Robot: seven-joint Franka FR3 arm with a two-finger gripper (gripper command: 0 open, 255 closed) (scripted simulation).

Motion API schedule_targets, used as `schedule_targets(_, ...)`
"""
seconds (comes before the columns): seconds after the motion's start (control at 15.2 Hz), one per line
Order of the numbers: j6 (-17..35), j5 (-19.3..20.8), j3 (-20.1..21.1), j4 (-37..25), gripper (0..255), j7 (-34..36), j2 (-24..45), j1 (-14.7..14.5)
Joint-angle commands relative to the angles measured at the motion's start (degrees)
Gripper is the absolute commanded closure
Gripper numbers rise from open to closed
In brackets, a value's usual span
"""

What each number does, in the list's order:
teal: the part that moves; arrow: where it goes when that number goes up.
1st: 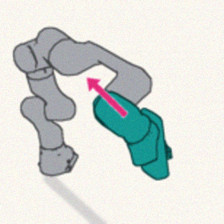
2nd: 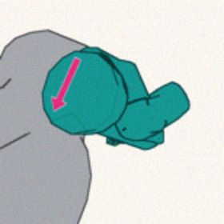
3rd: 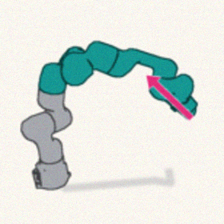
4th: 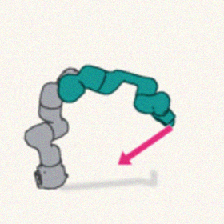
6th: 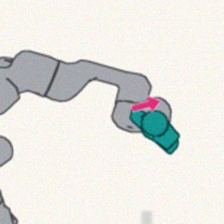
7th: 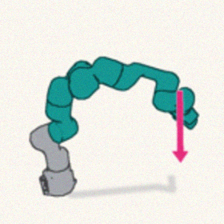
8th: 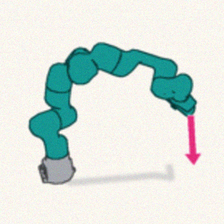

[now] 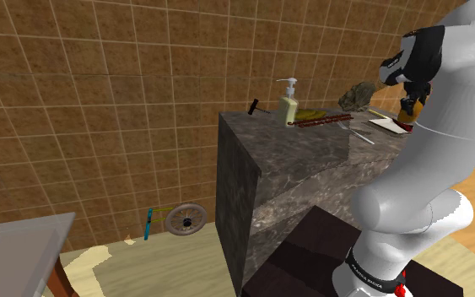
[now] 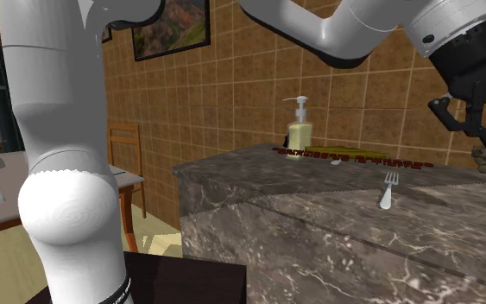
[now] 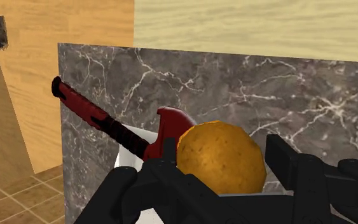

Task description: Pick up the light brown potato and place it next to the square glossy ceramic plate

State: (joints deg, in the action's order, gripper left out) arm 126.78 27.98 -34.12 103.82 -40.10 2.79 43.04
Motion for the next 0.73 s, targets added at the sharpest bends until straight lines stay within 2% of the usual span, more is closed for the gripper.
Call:
schedule_targets(0.0, 1.4, -0.3, -0.3, 0.7, 255, -0.3, 0.5, 0.4)
schedule_targets(0.66, 8.2, 1.2, -0.7, 6.2, 255, 2.9, 2.3, 0.9)
